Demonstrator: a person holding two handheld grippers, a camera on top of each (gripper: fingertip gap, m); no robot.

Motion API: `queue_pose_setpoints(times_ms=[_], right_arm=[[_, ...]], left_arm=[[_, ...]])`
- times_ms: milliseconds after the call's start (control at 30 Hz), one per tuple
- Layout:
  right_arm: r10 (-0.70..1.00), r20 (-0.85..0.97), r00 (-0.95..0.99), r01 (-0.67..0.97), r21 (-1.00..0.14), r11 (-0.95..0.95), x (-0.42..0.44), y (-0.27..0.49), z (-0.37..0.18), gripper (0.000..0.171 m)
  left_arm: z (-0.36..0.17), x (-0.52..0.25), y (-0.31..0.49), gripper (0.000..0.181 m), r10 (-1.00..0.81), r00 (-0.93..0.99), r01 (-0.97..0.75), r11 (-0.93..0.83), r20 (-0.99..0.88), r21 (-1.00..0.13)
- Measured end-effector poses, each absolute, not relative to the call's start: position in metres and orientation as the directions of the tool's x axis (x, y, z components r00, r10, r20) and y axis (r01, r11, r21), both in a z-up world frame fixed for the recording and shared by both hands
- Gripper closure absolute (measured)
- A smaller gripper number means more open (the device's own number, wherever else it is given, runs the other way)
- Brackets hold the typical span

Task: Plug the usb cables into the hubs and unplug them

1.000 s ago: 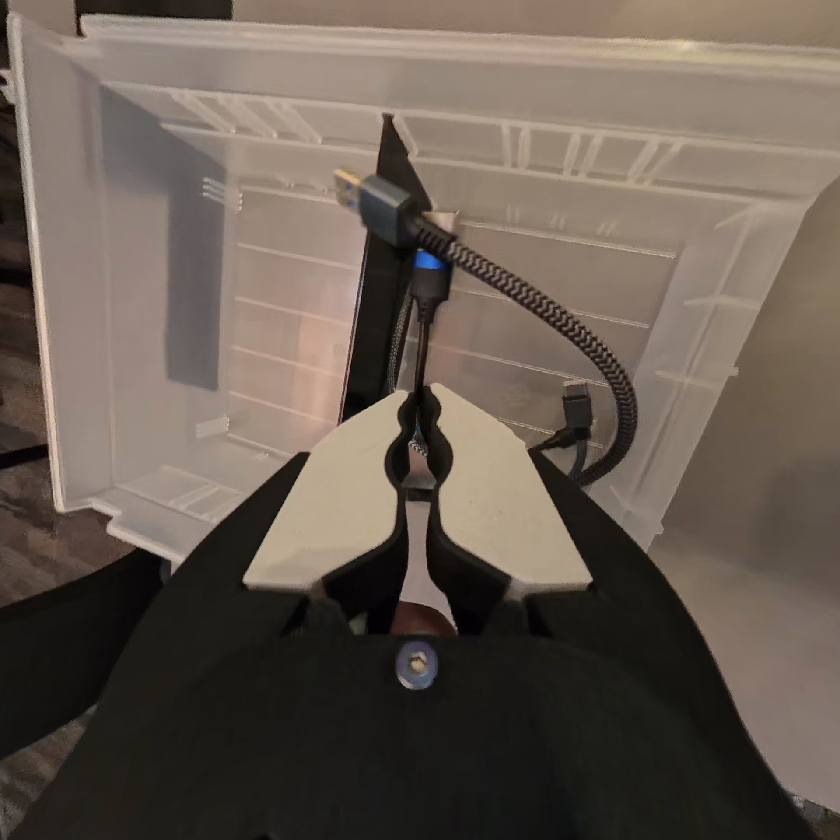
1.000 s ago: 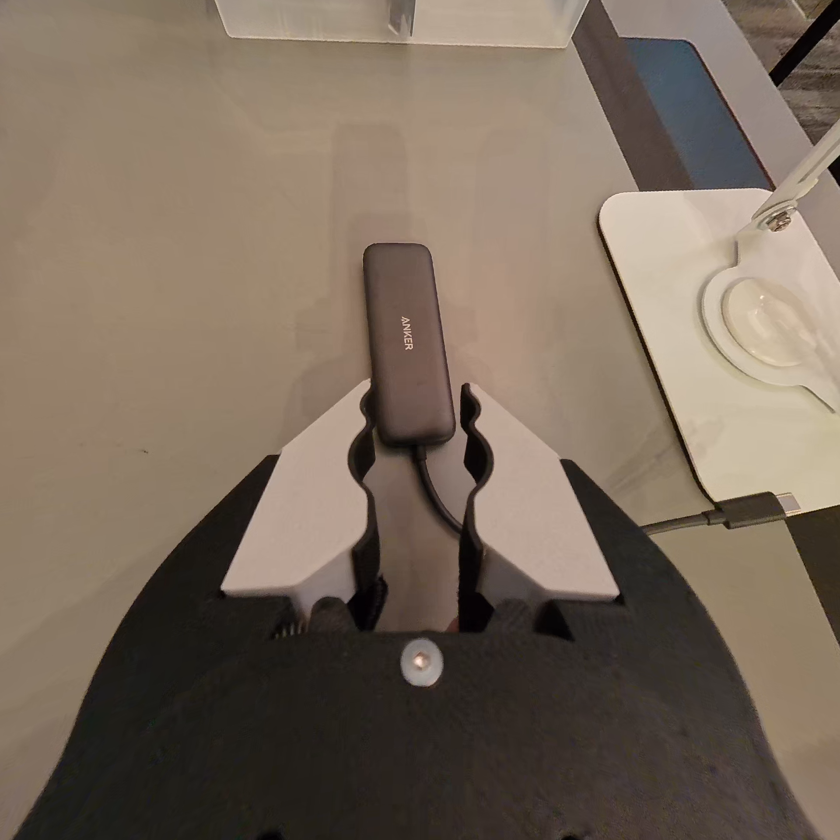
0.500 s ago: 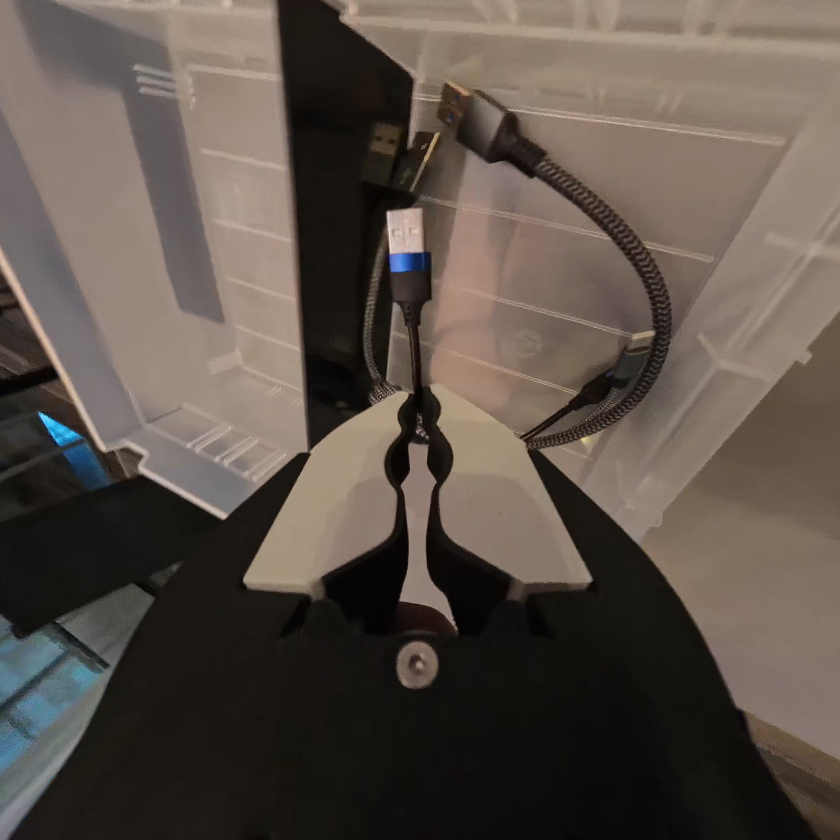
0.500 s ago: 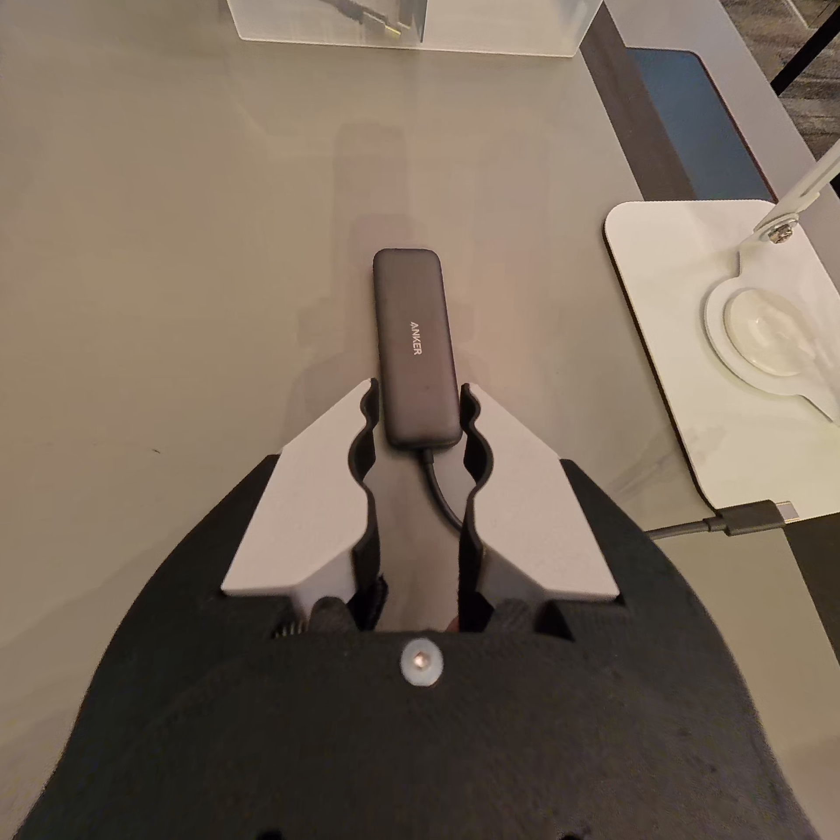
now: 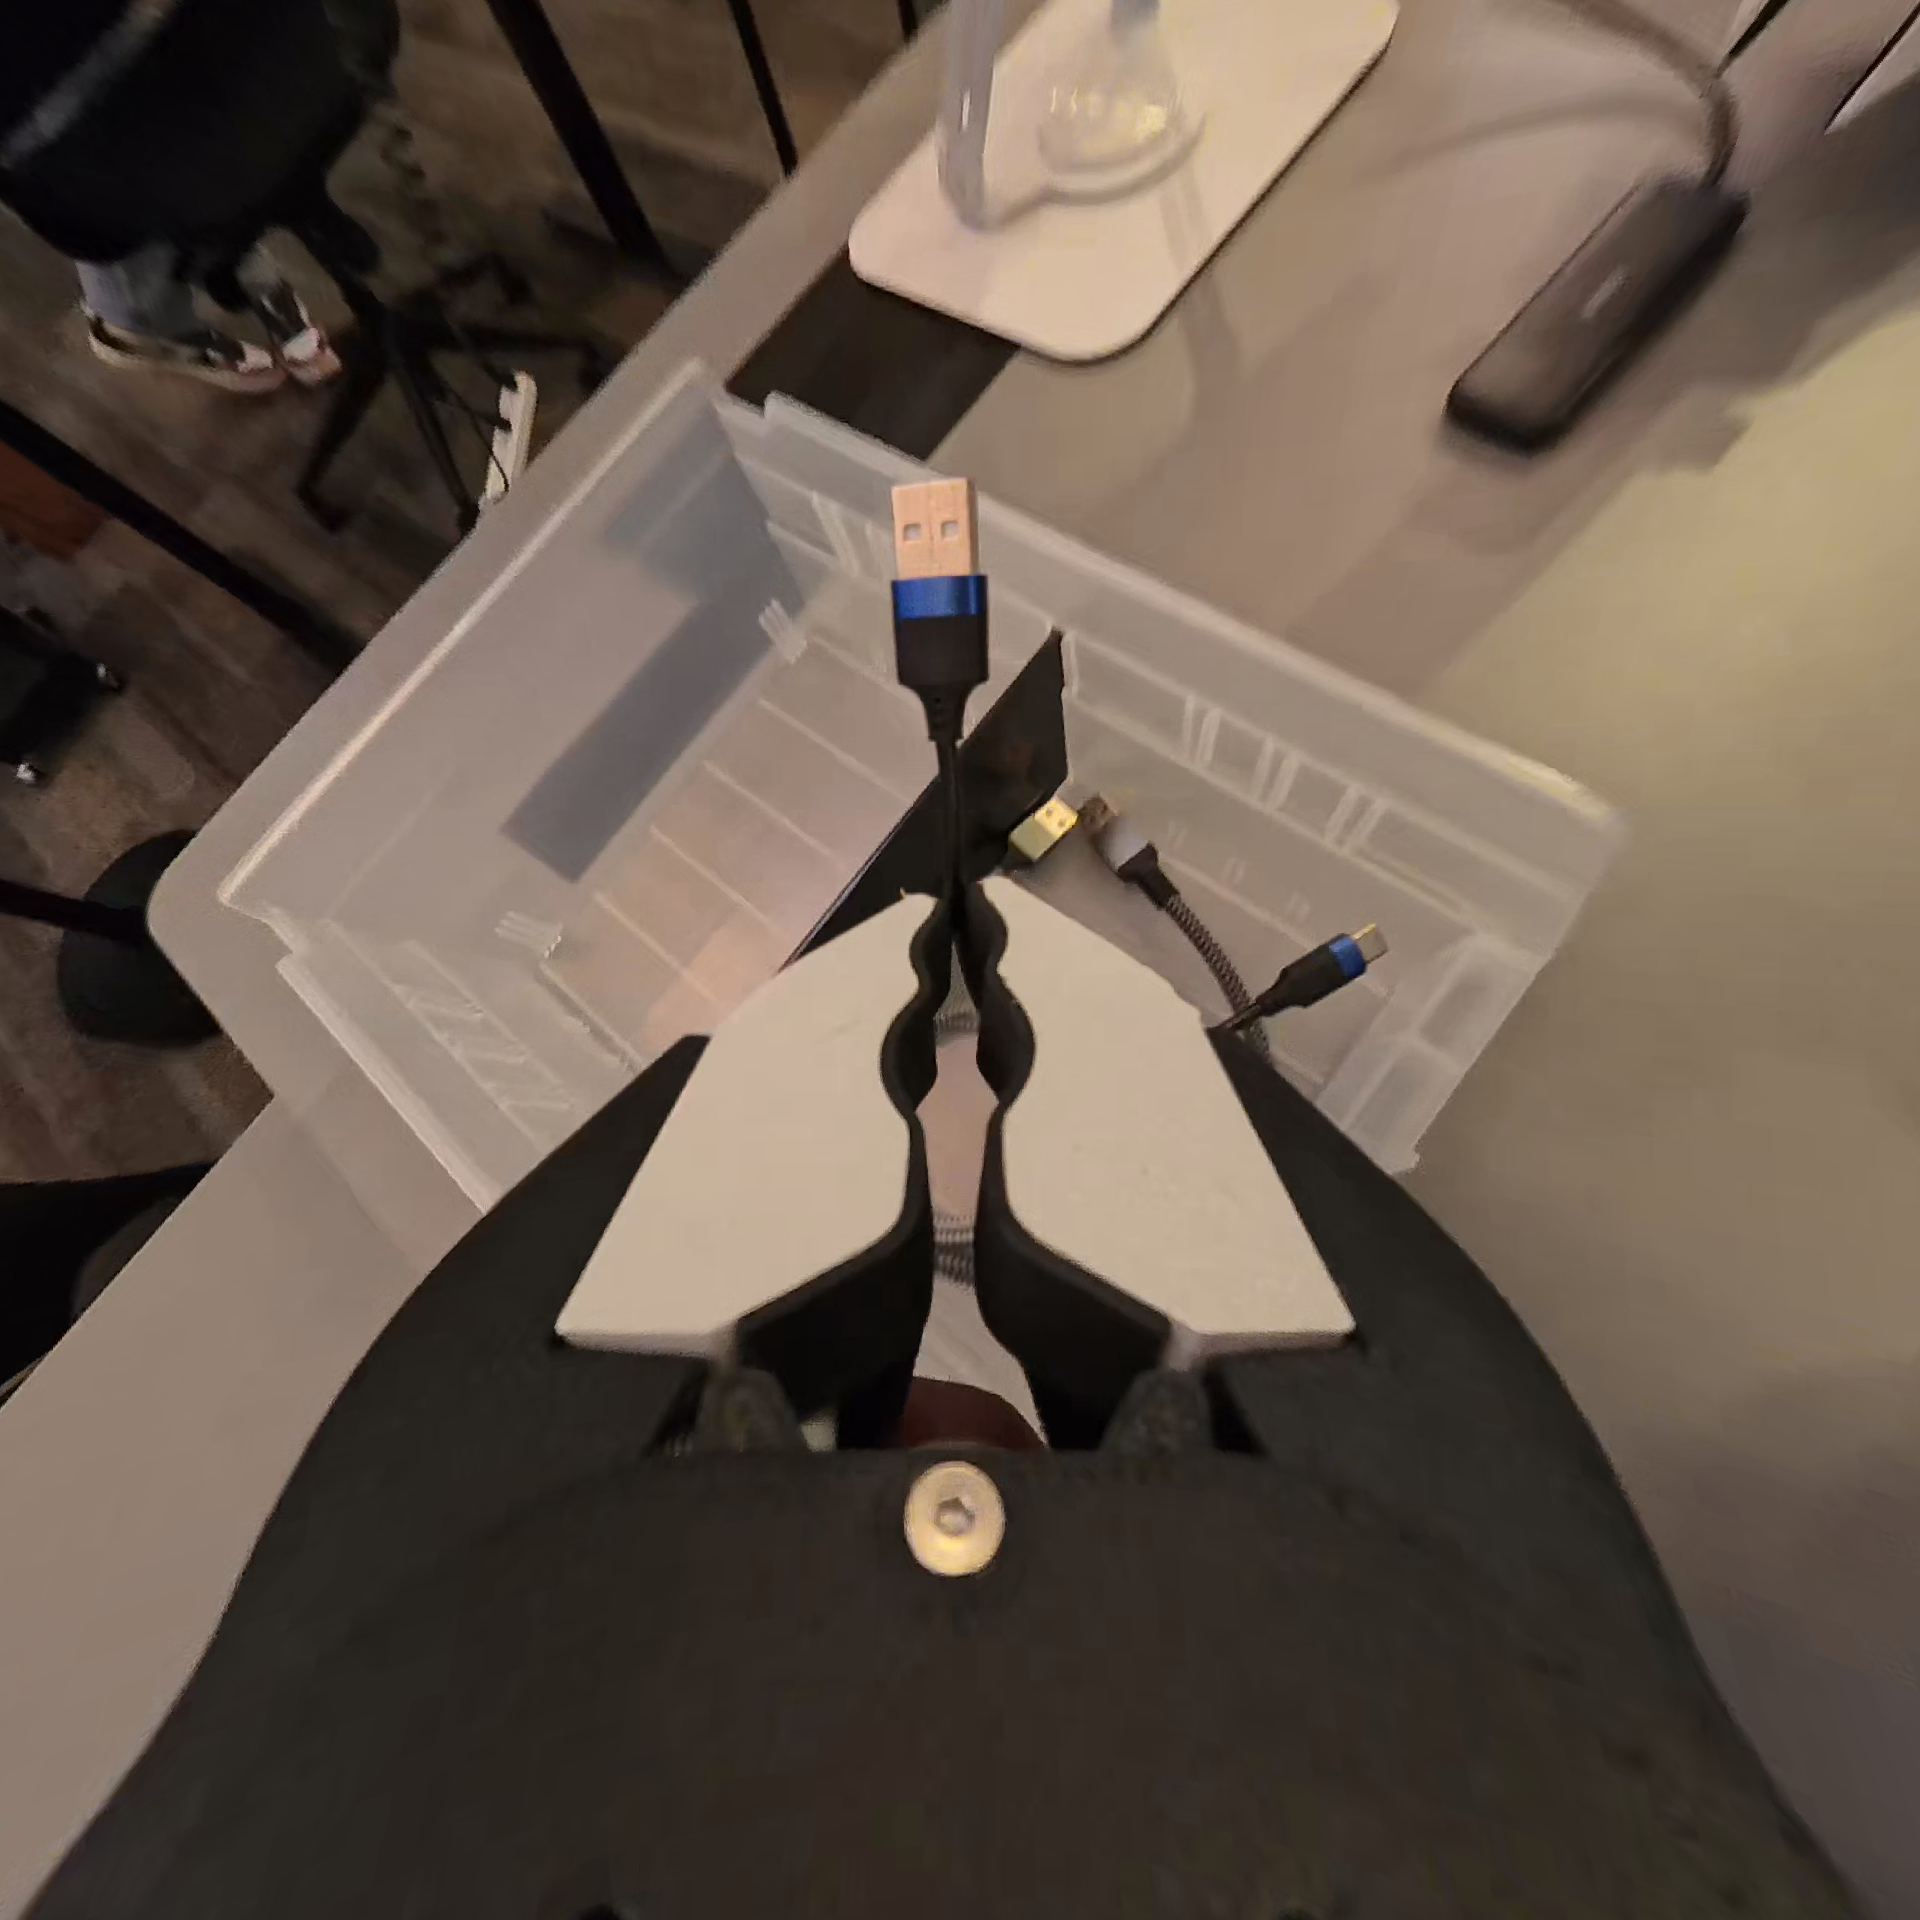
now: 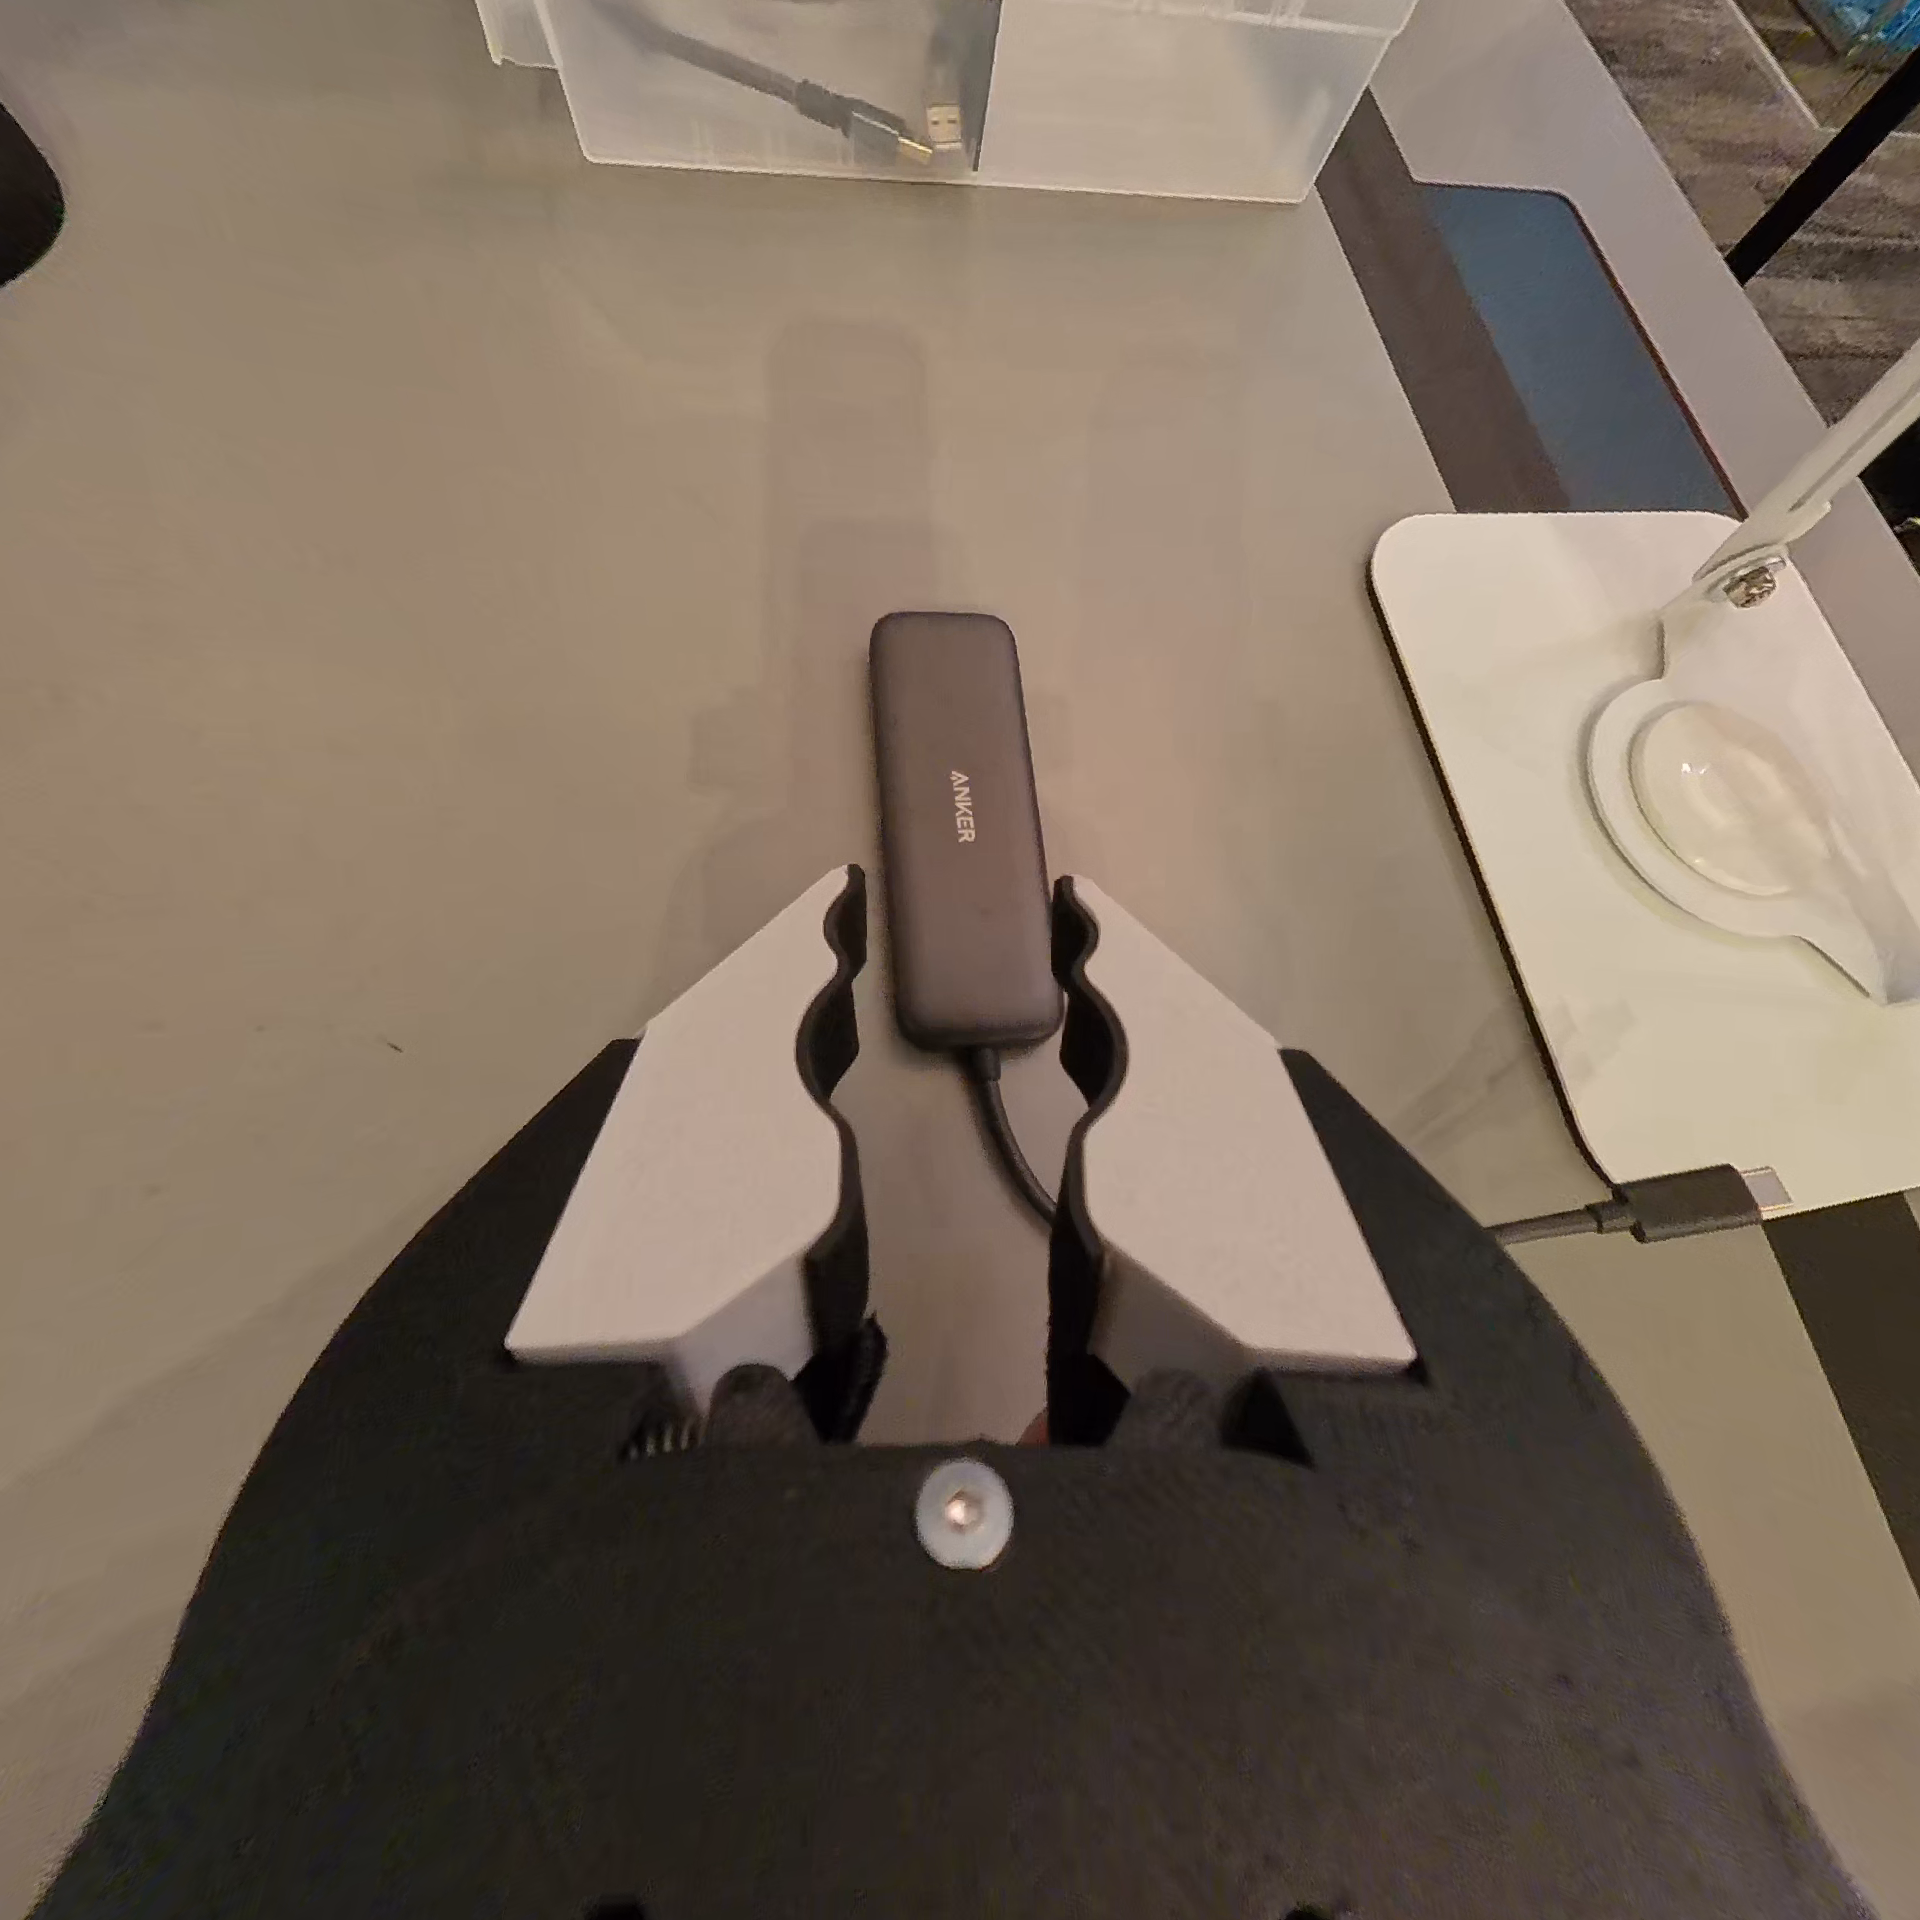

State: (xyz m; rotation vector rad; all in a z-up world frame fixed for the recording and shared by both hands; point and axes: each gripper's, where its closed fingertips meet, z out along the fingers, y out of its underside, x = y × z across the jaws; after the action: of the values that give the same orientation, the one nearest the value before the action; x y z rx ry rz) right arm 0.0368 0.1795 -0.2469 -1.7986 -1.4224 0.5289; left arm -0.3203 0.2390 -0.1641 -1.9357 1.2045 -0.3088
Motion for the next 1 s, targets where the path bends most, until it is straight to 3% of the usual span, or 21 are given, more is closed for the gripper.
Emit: queue_pose_setpoints(times_ms=[367,667,1000], right_arm=[[0.938,0.166,0.305,0.601,-0.797,-0.054,0.037,0.181,-0.230,0.137],[0.921,0.218,0.322,0.563,-0.826,-0.001,0.040,0.181,-0.199,0.136],[0.895,0.271,0.353,0.523,-0.851,0.051,0.056,0.182,-0.163,0.136]], left_arm=[[-0.102,-0.288,0.231,0.180,-0.779,0.552,-0.554,-0.075,-0.298,-0.829],[-0.055,-0.174,0.195,0.179,-0.825,0.422,-0.548,0.098,-0.376,-0.830],[-0.101,-0.067,0.192,0.179,-0.873,0.273,-0.644,0.146,-0.404,-0.751]])
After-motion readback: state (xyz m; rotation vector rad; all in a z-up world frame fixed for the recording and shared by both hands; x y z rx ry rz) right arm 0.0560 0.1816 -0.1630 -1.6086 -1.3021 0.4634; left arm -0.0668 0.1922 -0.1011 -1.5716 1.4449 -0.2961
